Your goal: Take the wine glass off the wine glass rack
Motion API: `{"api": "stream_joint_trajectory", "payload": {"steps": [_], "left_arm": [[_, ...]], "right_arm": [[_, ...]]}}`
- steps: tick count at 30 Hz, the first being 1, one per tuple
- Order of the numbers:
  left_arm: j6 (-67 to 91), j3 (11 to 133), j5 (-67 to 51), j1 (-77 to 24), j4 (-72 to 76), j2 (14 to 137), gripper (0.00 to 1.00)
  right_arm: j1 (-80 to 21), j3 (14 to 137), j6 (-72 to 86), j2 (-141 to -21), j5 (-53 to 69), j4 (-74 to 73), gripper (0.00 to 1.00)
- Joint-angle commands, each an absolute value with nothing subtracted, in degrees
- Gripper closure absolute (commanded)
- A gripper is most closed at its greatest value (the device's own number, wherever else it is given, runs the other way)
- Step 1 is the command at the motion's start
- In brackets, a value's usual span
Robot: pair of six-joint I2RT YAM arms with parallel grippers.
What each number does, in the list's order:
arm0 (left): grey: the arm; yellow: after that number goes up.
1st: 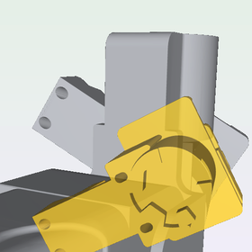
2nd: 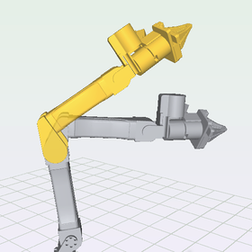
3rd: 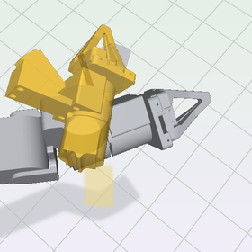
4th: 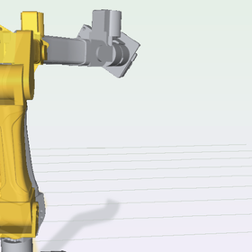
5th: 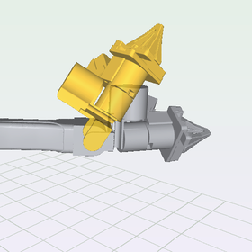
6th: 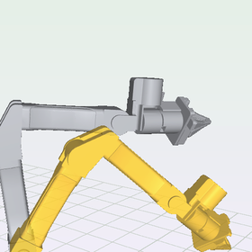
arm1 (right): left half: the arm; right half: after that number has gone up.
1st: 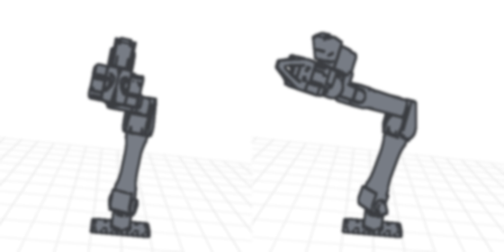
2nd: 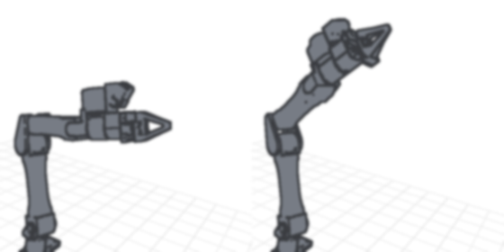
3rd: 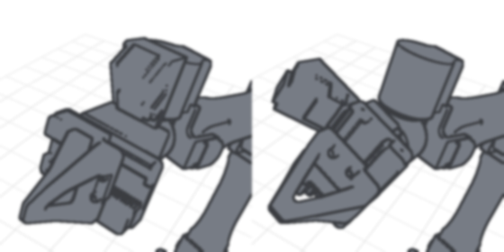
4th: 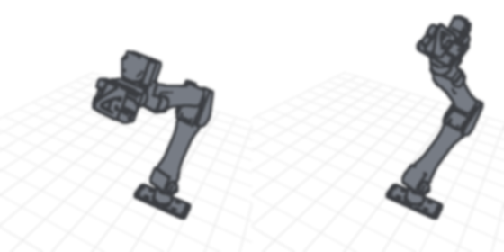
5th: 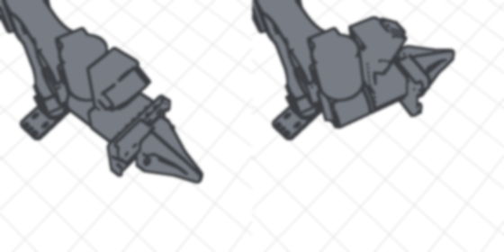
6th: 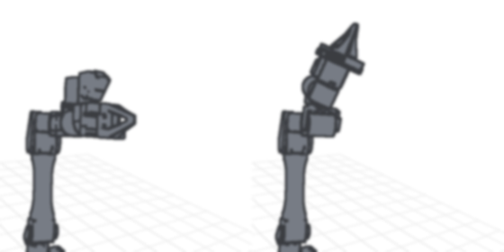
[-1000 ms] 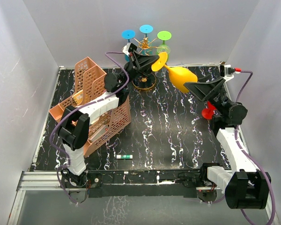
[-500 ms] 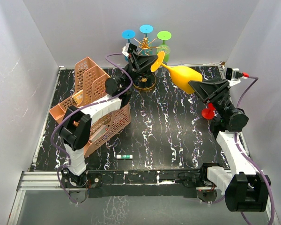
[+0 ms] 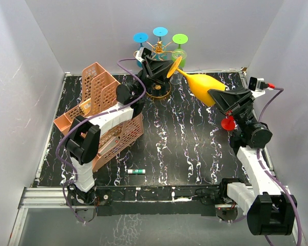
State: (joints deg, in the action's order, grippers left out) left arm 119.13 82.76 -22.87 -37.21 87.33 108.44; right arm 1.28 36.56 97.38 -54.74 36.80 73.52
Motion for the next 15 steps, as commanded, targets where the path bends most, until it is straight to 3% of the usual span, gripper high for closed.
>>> {"api": "stream_joint_trajectory", "payload": {"steps": [1,8,15], "left_arm": [[120.8,81.1,-22.5,-37.3,88.5,107.1,0.69],[113.3,78.8,-26.2,-37.2,82.7,103.4,0.43],[103.6,74.9,-29.4,-37.0,74.0,98.4,0.27]], "right_arm": [[1.6,36.9,94.5,-51.6,34.2,71.5,0.92],[1.6,41.5,86.0,-47.7,35.1,59.5,0.92],[1.5,53.6,66.8,-45.4,37.6,34.9,0.92]]}}
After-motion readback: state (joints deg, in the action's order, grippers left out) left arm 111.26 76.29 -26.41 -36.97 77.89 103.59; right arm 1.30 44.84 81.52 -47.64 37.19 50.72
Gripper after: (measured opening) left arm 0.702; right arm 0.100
